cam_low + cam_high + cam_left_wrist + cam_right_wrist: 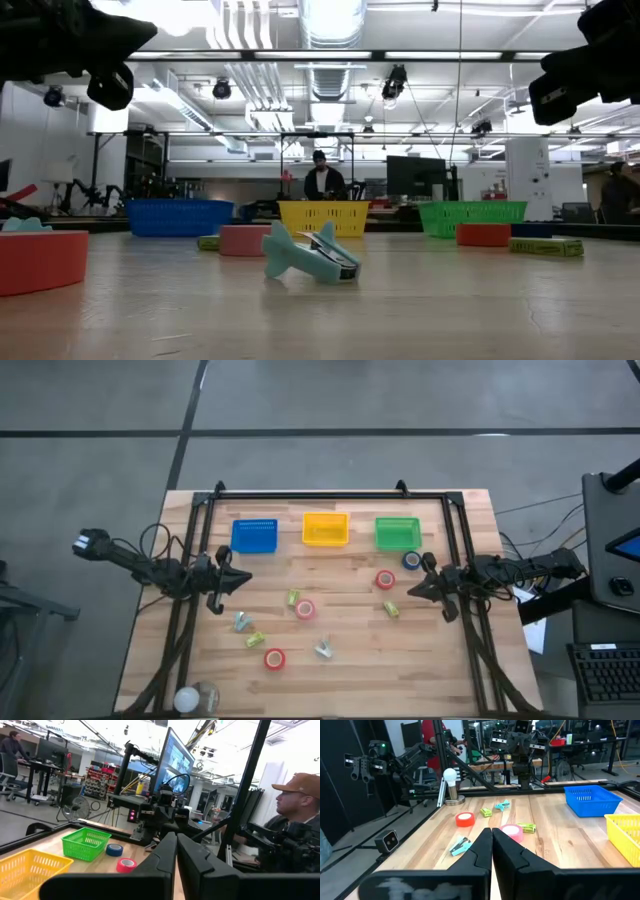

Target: Pick and place Stapler, Stapler remover, tape

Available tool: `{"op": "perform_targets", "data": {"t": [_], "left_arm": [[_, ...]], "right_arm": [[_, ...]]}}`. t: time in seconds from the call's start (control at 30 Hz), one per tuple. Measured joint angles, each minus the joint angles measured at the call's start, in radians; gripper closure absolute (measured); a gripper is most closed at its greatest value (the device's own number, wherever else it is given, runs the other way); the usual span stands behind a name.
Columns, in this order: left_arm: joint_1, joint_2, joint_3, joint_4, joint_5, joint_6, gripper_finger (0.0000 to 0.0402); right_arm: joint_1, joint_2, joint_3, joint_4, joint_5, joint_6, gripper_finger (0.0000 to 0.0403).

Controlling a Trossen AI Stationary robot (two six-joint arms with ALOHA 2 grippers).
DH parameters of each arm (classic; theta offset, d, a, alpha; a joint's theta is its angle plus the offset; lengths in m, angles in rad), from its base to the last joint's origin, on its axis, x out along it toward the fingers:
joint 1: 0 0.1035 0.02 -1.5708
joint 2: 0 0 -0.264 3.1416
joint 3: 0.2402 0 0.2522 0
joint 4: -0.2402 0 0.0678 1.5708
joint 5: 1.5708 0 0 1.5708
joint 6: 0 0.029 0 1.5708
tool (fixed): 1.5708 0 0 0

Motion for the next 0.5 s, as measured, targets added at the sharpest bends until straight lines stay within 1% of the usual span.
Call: {"op": "perform_targets", "data": {"t": [0.5], "left_arm": [[0.000, 0.000, 0.000, 0.000, 0.000, 0.000, 0.0380]], "right_arm": [[0.000, 0.000, 0.000, 0.000, 0.000, 0.000, 0.0394]]}}
